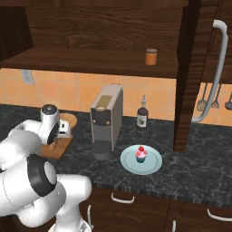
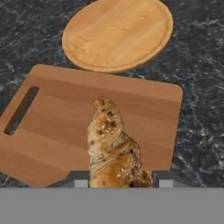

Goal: From the different types of pastries on the counter, select a croissant and place it on the cutting board. Then retrieve a jar of jam from the cabinet and place it alongside the croissant on the cutting board.

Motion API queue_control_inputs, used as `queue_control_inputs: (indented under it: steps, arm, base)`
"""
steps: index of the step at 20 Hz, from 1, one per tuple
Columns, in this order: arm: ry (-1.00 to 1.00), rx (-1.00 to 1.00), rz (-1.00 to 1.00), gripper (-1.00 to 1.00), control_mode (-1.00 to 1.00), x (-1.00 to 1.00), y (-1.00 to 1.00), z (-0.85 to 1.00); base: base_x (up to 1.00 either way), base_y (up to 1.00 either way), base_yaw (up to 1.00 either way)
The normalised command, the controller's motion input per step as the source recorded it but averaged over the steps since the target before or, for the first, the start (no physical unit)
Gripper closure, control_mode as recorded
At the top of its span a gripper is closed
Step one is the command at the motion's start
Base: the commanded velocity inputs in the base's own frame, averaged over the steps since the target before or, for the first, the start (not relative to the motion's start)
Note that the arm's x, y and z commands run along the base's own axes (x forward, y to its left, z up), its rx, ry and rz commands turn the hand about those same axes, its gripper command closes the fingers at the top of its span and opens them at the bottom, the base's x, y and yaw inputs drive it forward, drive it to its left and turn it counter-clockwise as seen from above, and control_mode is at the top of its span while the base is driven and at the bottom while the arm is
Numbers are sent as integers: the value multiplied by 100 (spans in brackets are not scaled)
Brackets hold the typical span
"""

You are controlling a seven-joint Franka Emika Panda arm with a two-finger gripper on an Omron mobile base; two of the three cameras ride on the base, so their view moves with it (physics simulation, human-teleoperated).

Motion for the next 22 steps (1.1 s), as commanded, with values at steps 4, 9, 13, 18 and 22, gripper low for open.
queue_control_inputs:
  steps: [4,9,13,18,22]
  arm:
    - [56,-18,-1,100,-100,95,53,27]
    - [29,-31,1,100,-100,67,43,-19]
    - [0,-44,8,100,-100,-10,44,-74]
    - [8,-16,5,100,-100,-16,12,-39]
    - [22,0,0,100,-100,19,0,-19]
  base:
    - [0,0,0]
    - [0,0,0]
    - [0,0,0]
    - [0,0,0]
    - [0,0,0]
